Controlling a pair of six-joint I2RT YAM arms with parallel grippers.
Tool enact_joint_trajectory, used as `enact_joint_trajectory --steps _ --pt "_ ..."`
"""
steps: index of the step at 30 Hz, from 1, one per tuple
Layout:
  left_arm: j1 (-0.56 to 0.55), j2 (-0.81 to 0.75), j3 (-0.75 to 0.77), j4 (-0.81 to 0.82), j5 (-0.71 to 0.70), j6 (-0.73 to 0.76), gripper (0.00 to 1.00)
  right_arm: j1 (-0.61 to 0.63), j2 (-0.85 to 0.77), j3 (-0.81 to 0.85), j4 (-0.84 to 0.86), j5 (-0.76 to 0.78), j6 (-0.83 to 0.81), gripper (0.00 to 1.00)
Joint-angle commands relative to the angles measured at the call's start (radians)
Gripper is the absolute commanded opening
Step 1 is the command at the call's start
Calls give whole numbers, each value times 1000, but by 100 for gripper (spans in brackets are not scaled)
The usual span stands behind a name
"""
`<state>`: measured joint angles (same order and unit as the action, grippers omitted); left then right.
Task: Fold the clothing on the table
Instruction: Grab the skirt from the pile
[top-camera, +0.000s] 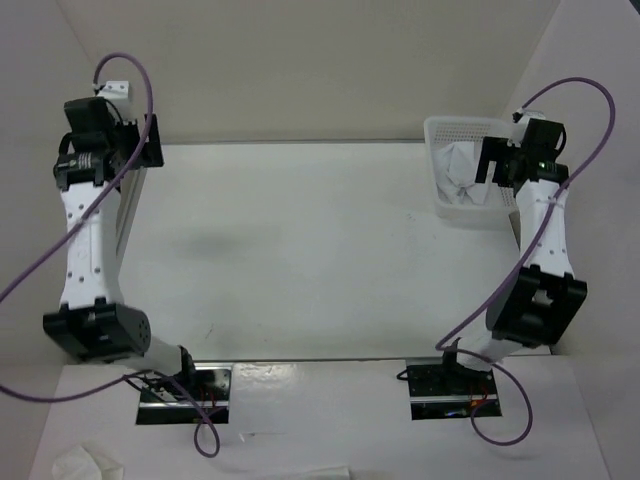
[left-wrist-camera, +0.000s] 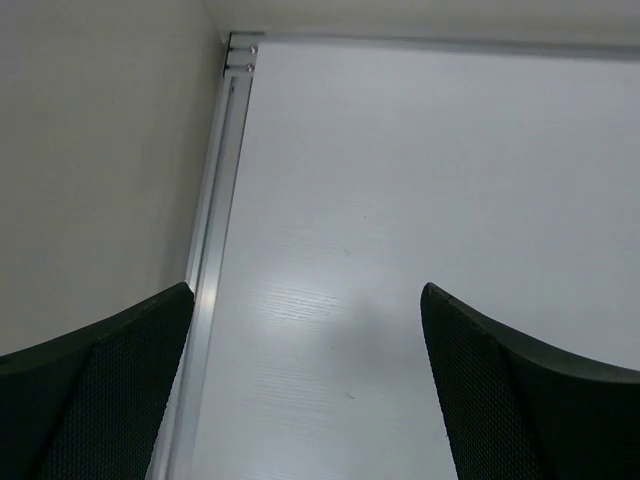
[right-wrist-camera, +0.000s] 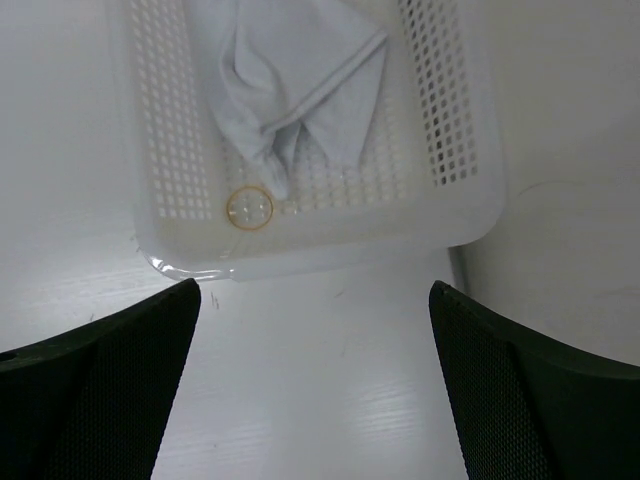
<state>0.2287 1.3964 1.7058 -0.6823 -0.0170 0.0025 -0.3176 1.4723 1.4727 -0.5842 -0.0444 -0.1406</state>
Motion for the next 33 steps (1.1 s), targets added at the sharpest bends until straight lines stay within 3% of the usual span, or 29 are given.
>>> enact_joint_trajectory --steps 1,5,9,15,23,30,33 --pt "-3 186 92 -129 -75 91 100 31 117 180 -129 -23 -28 99" --pt "-22 425 219 -238 -2 74 100 67 317 378 -200 17 -28 99" --pt "-40 498 235 -203 -20 62 100 113 449 504 -209 66 -19 99" --pt "-89 480 164 -140 22 30 100 173 675 659 -253 66 -19 99" --pt "-157 416 77 -119 11 54 100 180 825 669 -184 55 -28 84" --pt "-184 366 17 -97 -40 83 100 157 835 638 -152 83 -28 80" --pt "-184 357 5 -86 -50 83 100 134 861 649 -152 83 -28 70"
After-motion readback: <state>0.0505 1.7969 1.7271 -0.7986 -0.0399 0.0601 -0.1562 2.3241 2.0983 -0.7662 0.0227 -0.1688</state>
